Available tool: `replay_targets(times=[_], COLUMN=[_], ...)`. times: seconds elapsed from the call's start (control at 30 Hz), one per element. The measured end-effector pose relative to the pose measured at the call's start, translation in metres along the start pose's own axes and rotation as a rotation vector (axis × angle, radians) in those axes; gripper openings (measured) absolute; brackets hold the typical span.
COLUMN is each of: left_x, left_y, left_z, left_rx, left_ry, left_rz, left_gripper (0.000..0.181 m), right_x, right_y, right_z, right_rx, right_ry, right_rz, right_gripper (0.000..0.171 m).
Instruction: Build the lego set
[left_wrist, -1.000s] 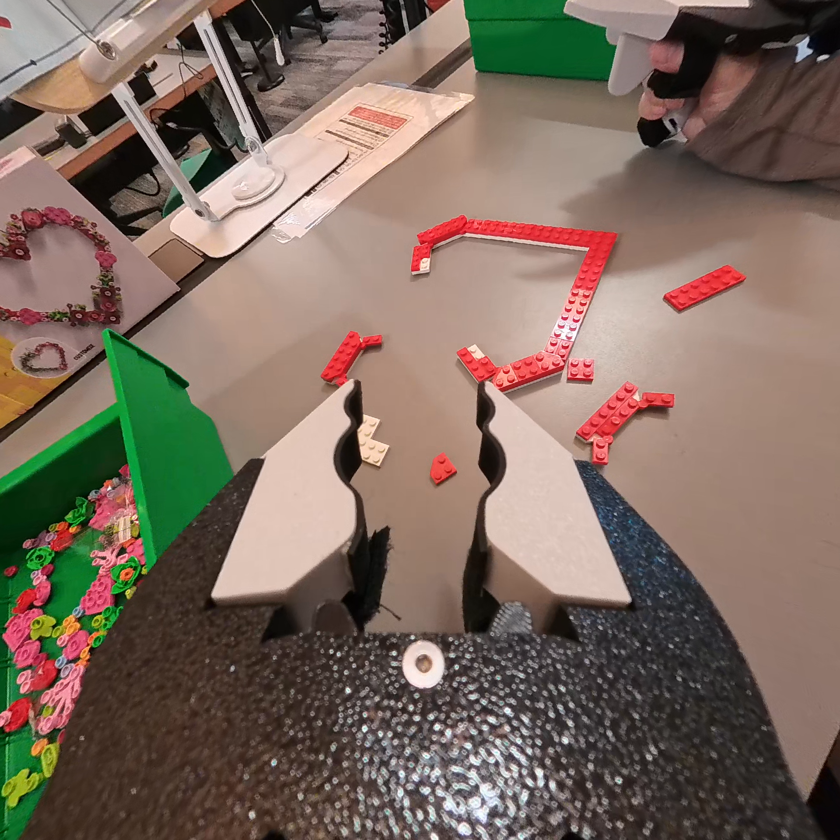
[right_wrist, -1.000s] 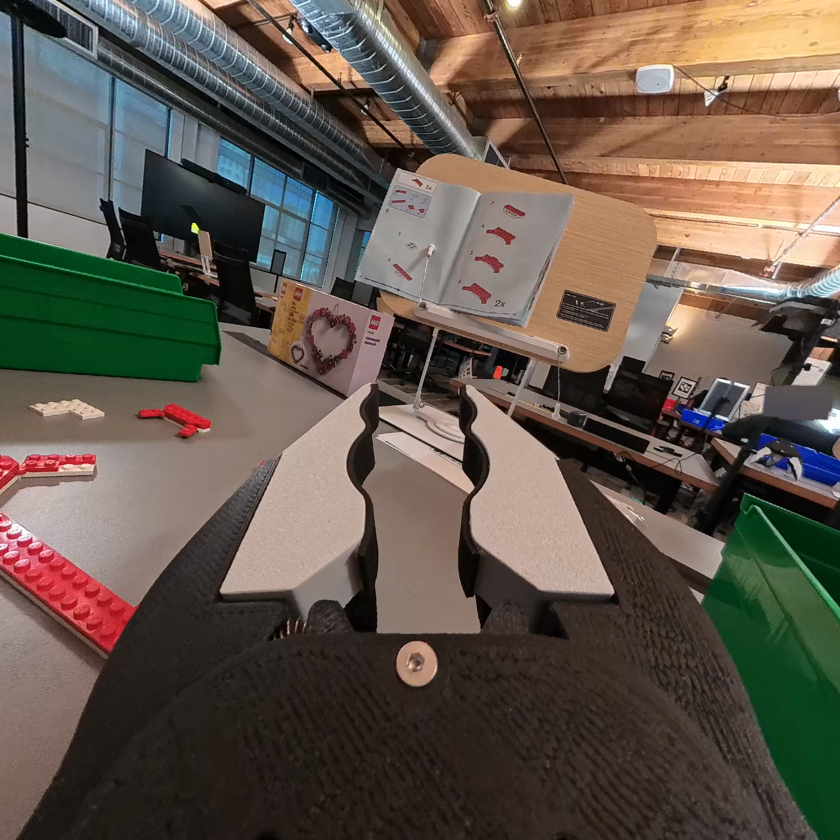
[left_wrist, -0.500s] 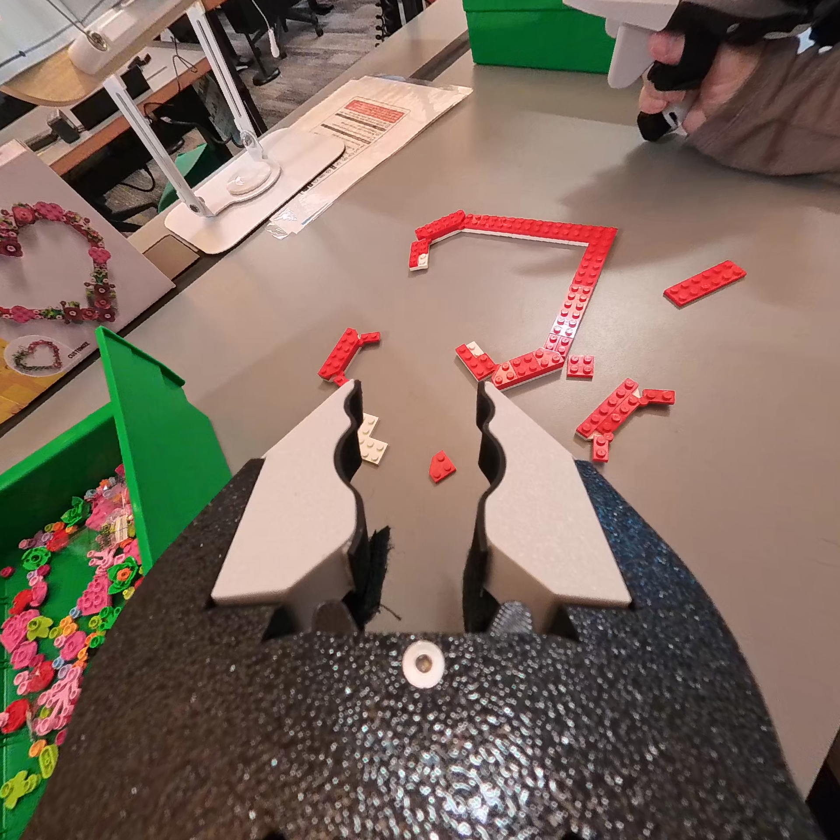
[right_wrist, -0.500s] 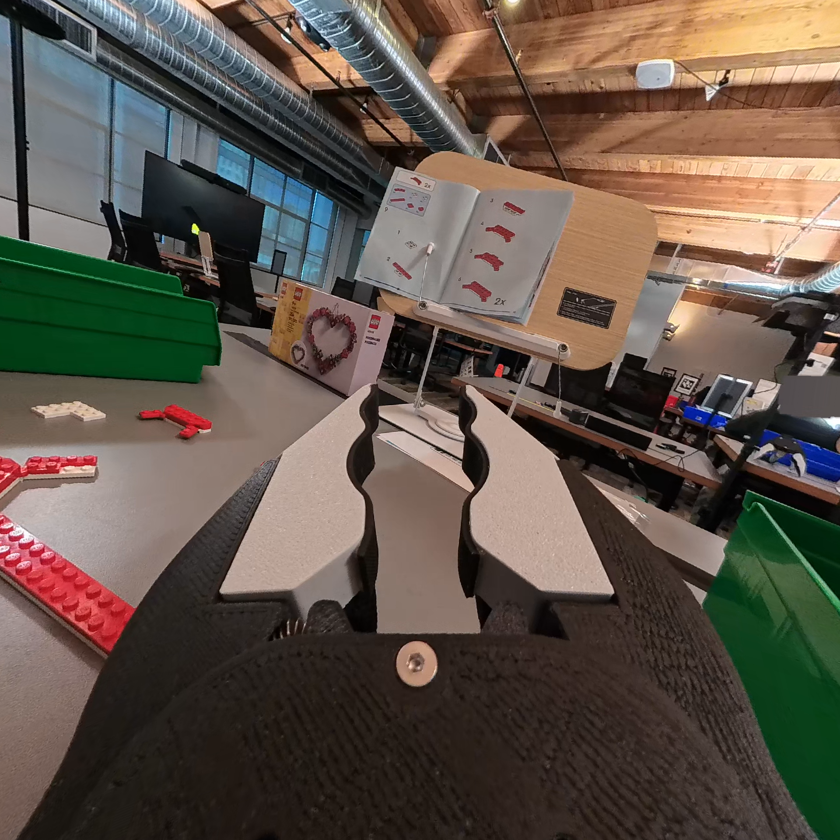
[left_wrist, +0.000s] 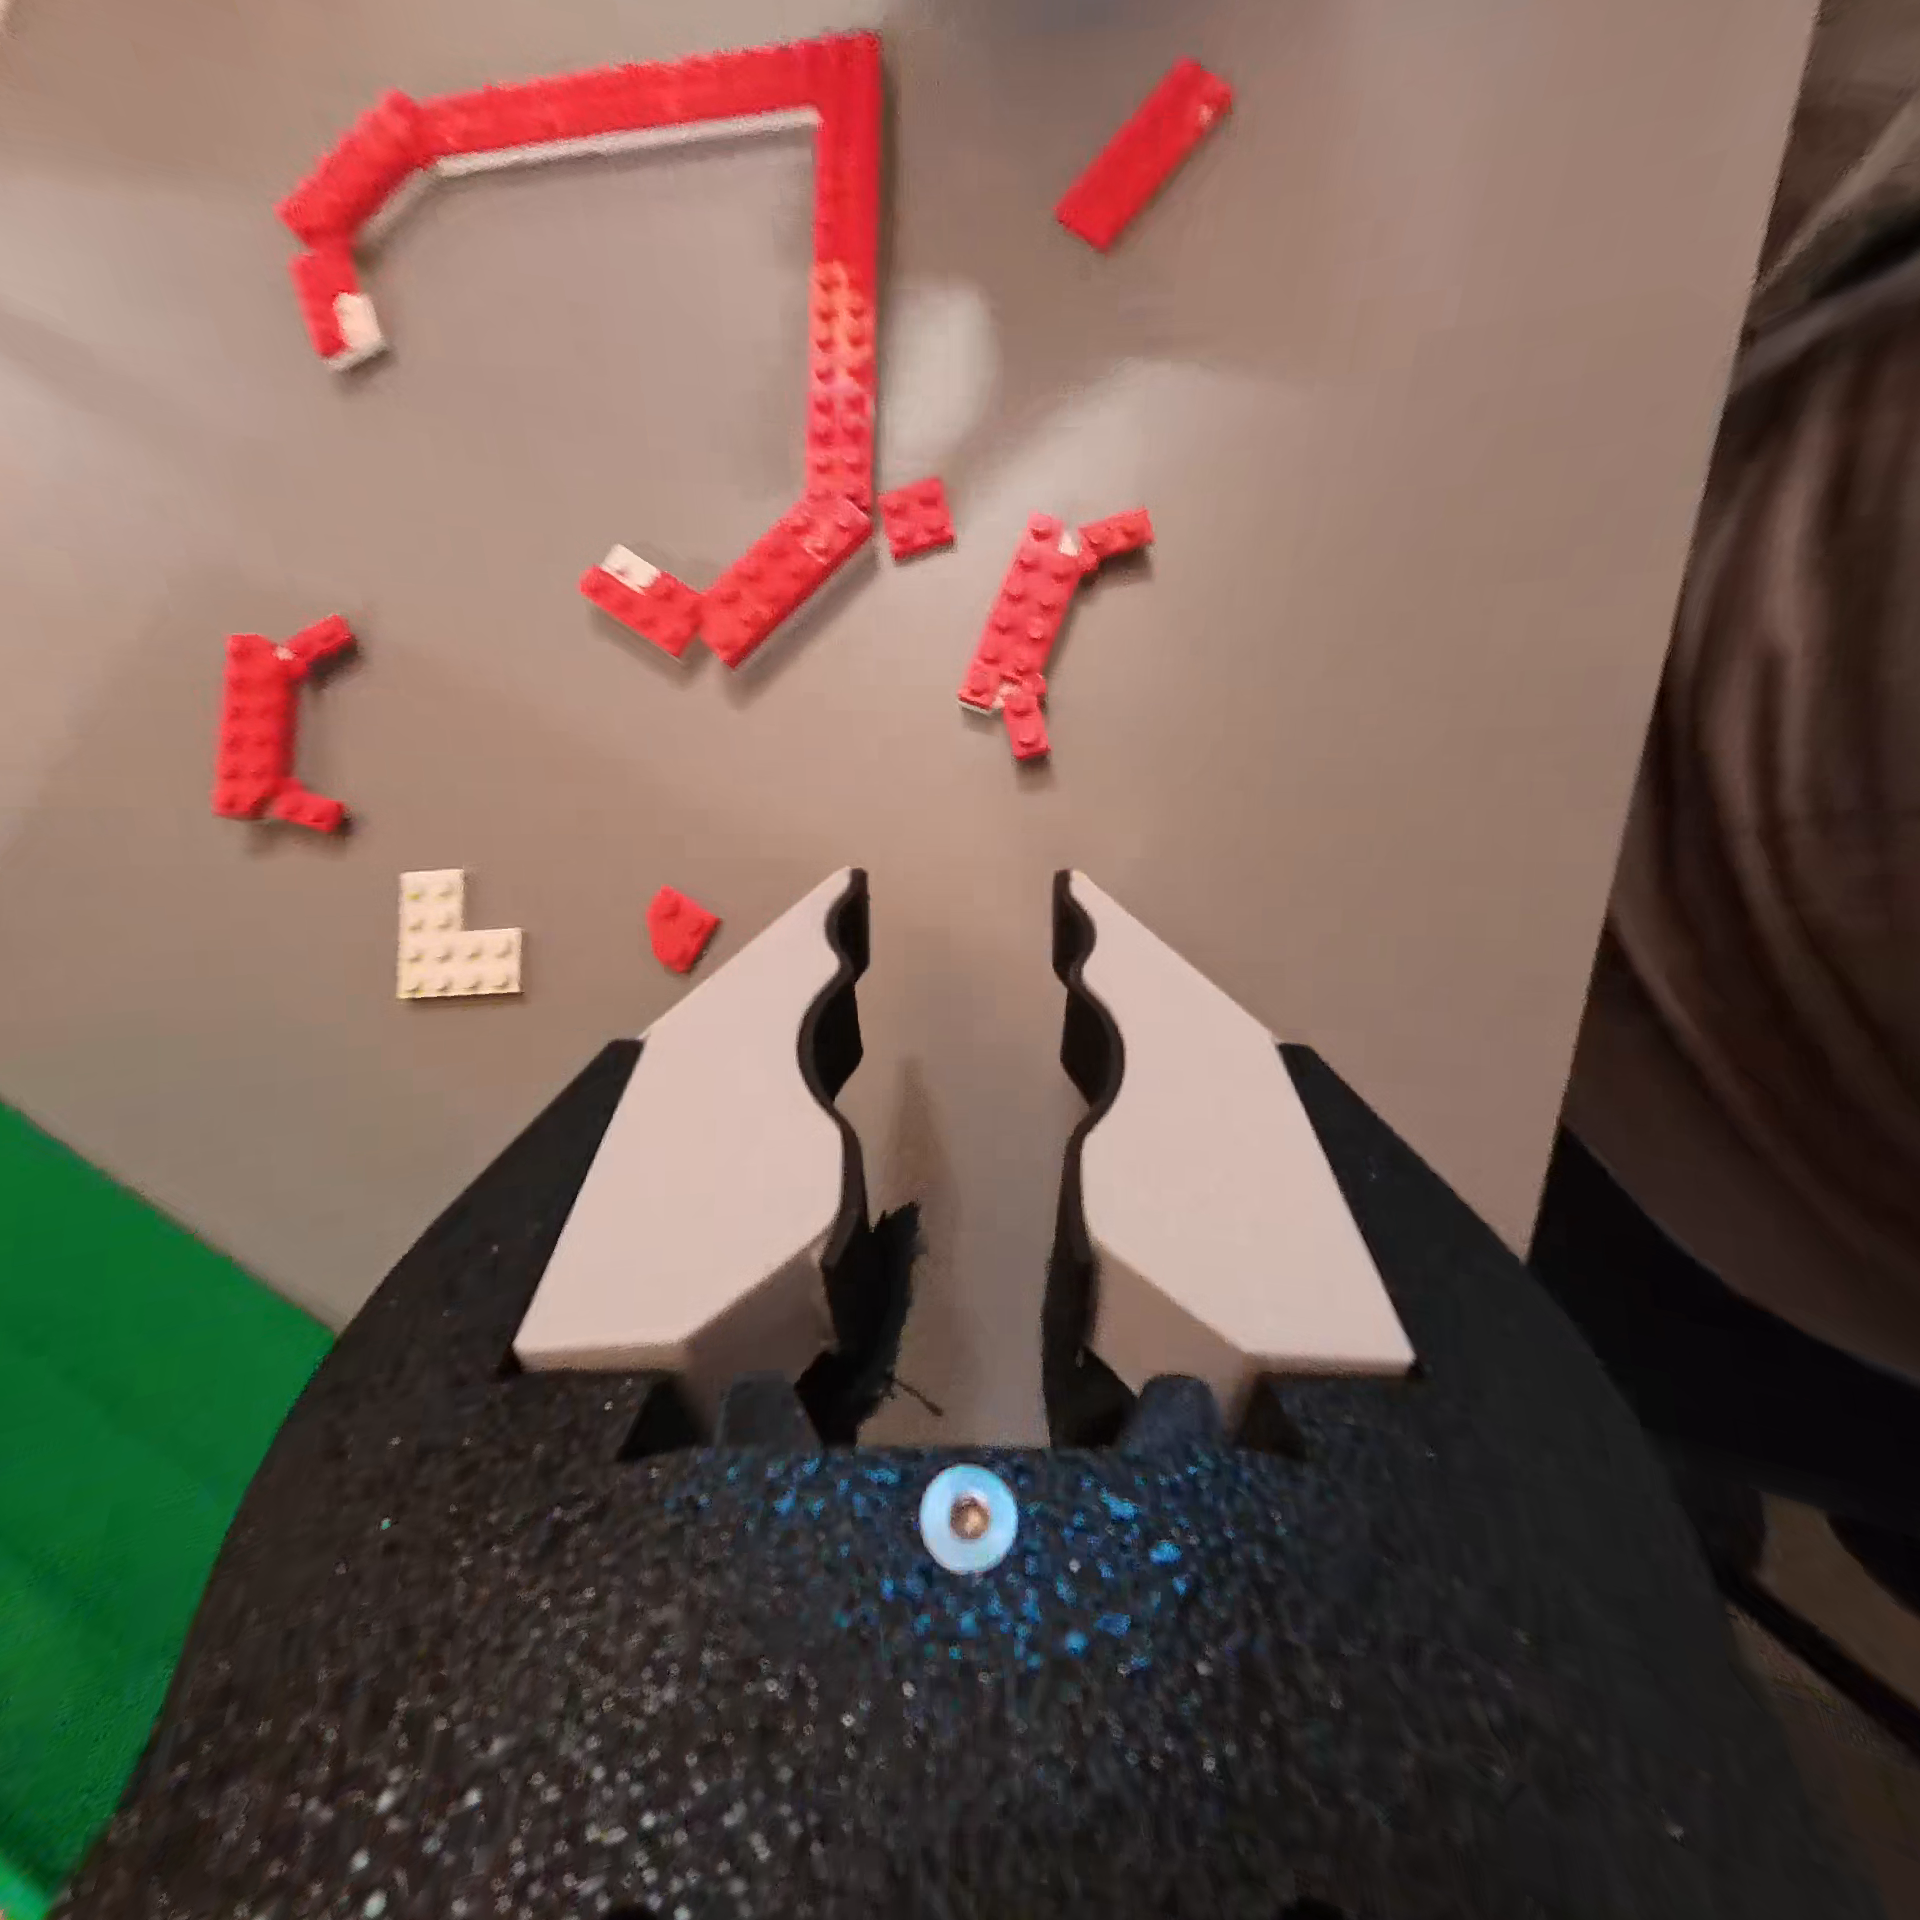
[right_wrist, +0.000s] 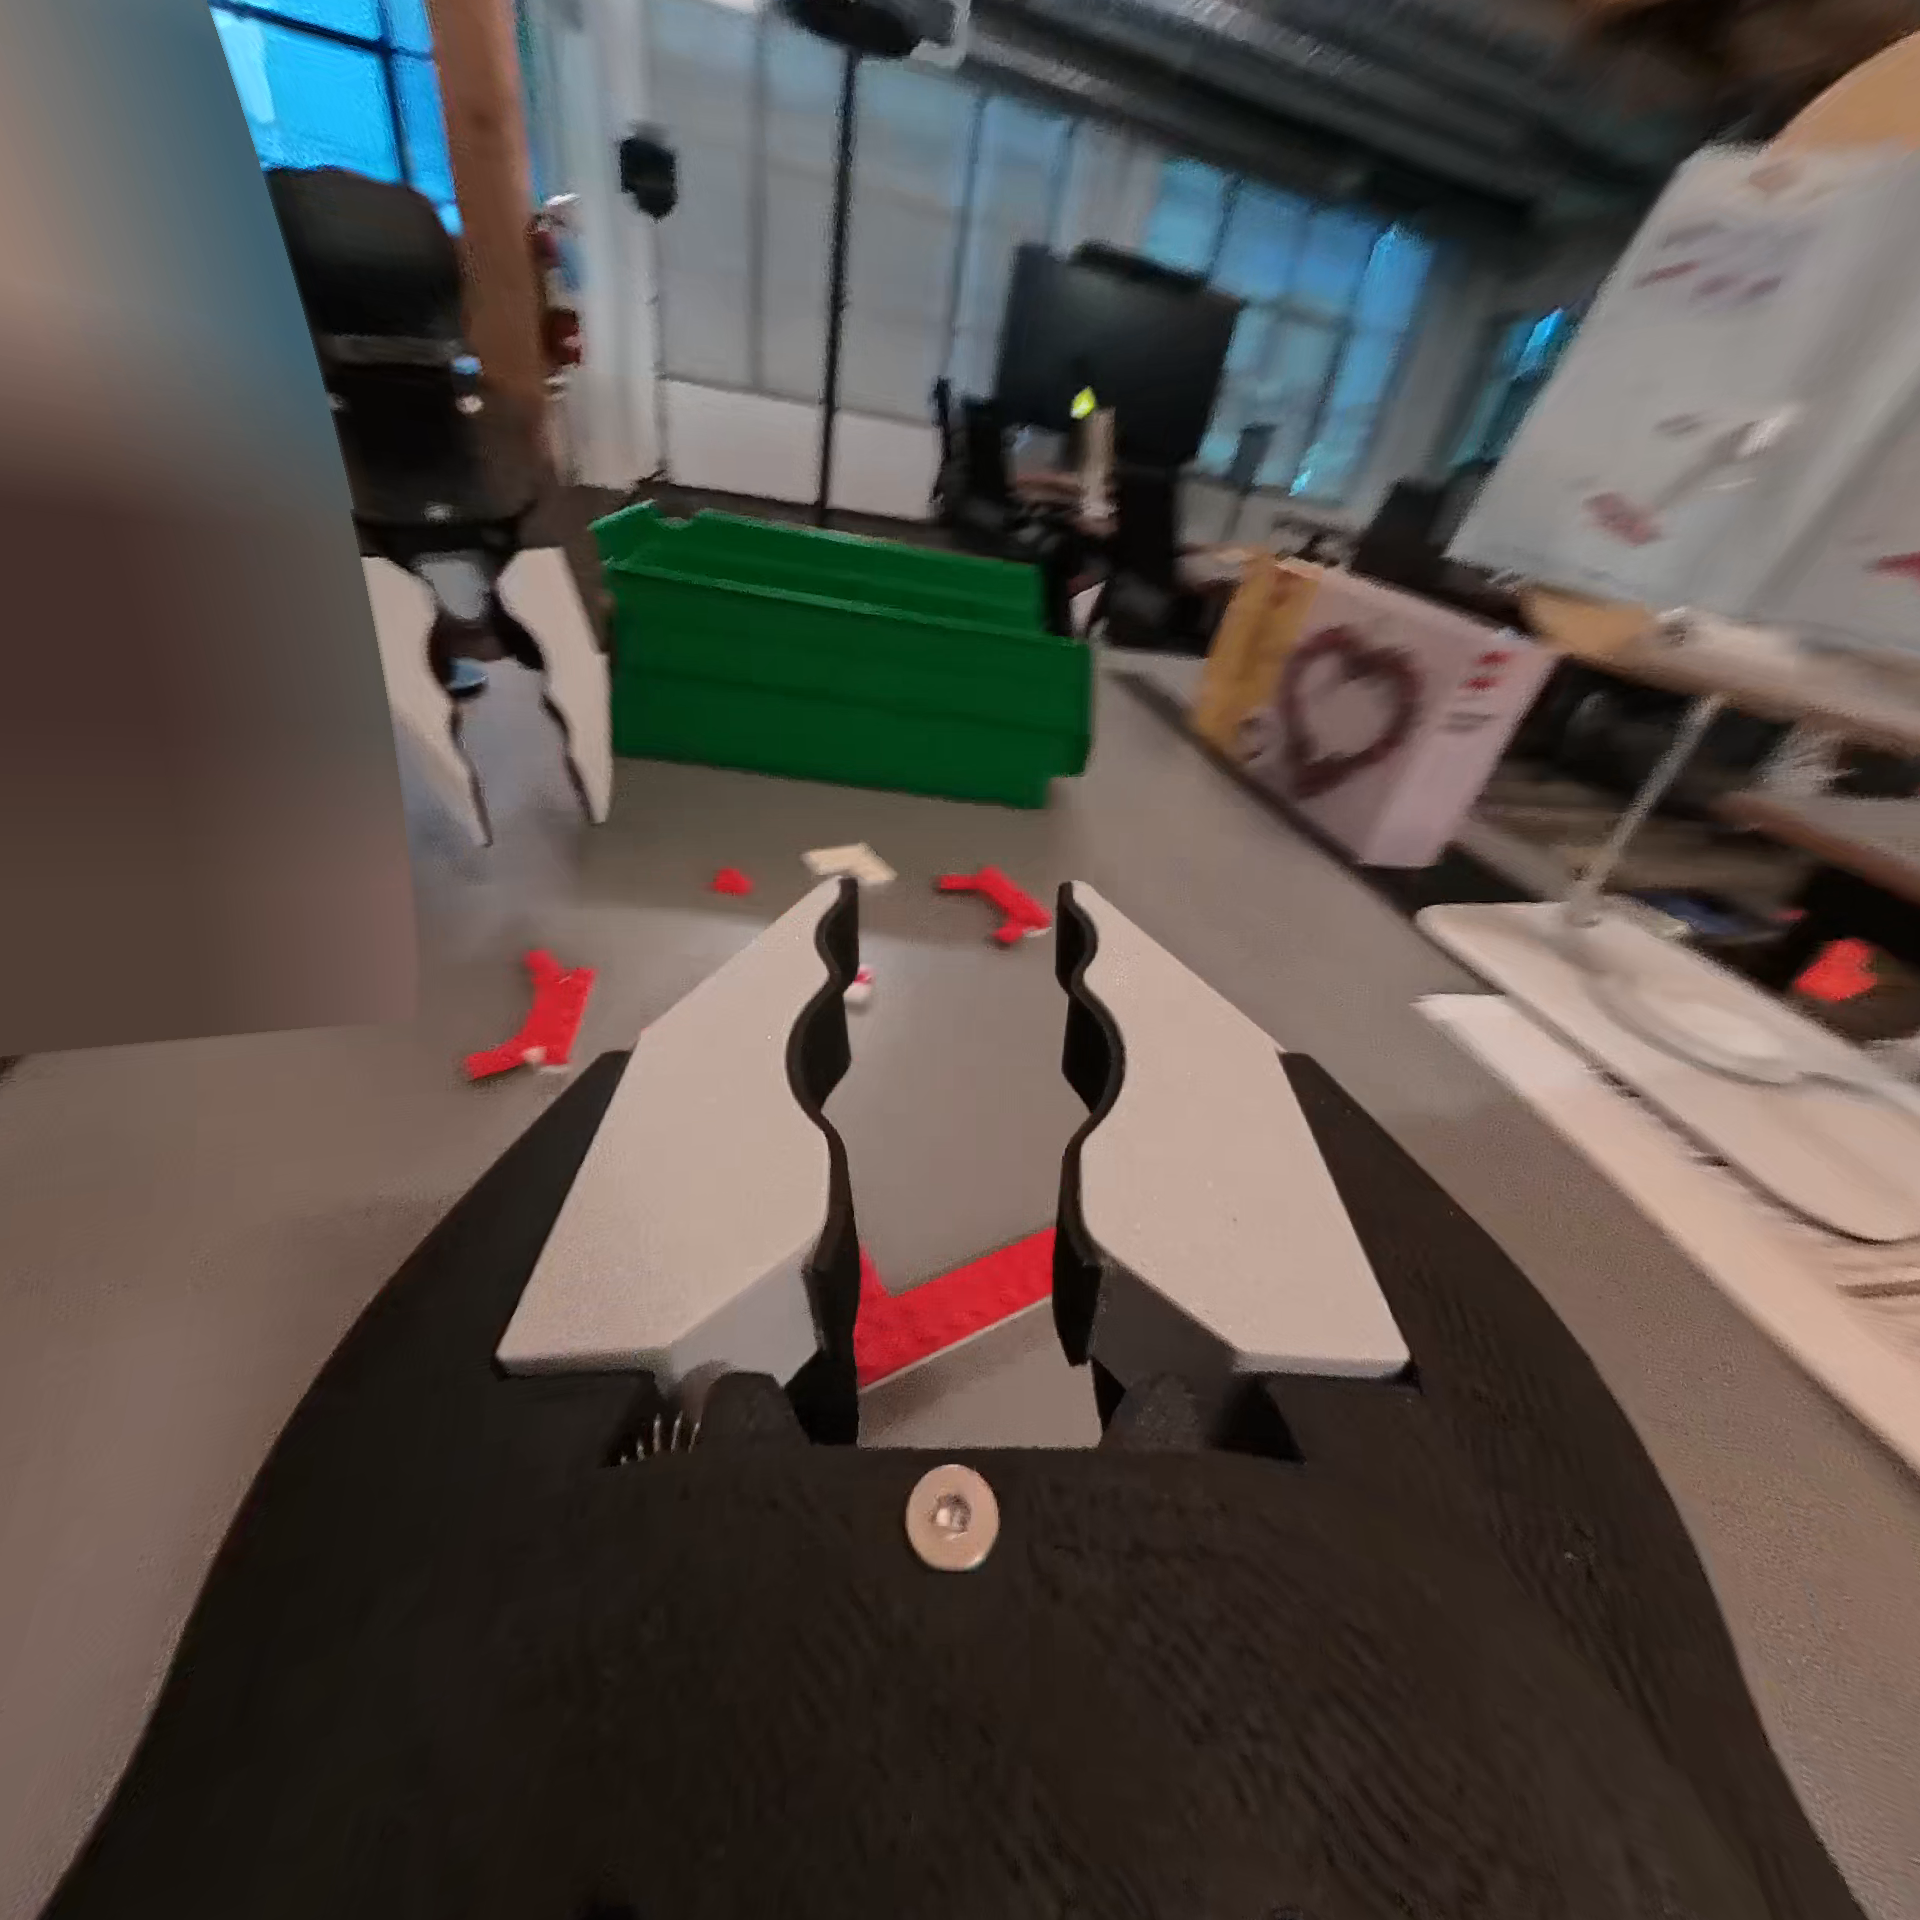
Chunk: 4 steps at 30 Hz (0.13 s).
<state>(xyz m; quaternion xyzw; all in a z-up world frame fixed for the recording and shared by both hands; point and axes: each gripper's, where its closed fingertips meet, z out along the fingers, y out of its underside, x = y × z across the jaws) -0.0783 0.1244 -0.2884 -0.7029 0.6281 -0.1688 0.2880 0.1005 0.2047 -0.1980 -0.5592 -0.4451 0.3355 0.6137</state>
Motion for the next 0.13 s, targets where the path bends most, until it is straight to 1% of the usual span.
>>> replay_targets(times=[0.03, 0.13], left_x=[0.003, -0.002], left_y=[0.002, 0.005], left_z=[0.001, 0.000], left_rx=[-0.009, -0.010], left_ry=[0.018, 0.007], left_rz=[0.006, -0.013], left_gripper=[0.036, 0.038], right_x=[-0.007, -0.025], right_y=[0.004, 0.023], right_z=[0.002, 0.011], right_rx=[-0.038, -0.178], right_ry=[-0.032, -0.090], right_rz=[0.014, 0.017], right_gripper=[0.036, 0.032])
